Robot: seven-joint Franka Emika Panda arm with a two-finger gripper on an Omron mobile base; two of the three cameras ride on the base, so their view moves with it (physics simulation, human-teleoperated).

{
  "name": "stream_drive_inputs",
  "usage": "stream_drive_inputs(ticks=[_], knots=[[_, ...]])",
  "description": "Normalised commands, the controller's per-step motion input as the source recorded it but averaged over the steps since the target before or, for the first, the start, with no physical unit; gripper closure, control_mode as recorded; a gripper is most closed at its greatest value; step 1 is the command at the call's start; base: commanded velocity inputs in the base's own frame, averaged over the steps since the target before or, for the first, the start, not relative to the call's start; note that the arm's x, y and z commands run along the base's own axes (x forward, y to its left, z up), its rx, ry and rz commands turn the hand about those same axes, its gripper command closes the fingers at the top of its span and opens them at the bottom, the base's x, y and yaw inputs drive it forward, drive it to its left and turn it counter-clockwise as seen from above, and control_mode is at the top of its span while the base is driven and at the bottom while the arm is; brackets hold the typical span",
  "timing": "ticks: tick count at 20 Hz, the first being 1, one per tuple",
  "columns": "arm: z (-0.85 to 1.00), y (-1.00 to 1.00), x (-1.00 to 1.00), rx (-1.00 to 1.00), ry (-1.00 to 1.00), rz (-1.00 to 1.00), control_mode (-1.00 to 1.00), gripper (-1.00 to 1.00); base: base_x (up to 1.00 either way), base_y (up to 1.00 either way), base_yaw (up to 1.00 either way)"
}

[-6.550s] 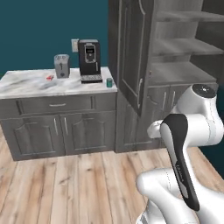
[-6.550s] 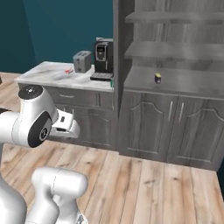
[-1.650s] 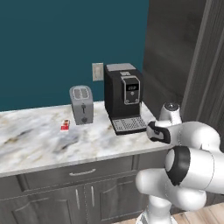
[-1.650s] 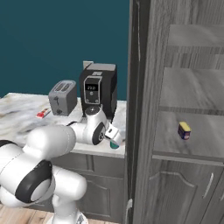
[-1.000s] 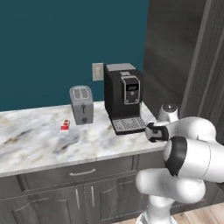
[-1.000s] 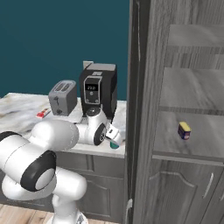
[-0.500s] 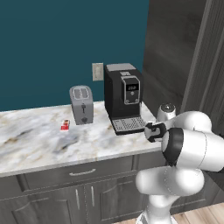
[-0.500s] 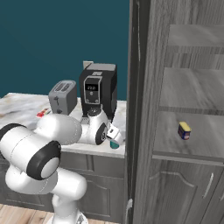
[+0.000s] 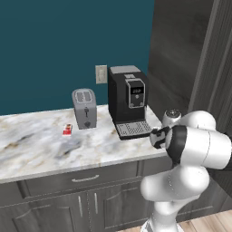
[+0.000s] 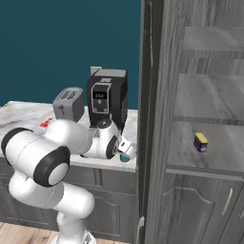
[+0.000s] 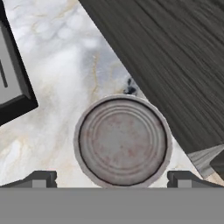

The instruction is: Restock the canned food cabinet by taking the new fresh canned food from the counter and placing it in the cabinet. Then, take the old canned food from the cabinet and place it on the counter.

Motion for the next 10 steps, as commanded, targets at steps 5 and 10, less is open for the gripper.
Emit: stream_drive_inputs(ticks=[5, 10], knots=[[-0.10, 0.00, 0.08, -0.01, 0.00, -0.02, -1.00, -1.00, 0.00, 0.00, 0.00], [-0.09, -0.01, 0.11, 0.00, 0.00, -0.03, -1.00, -1.00, 0.00, 0.00, 0.00]])
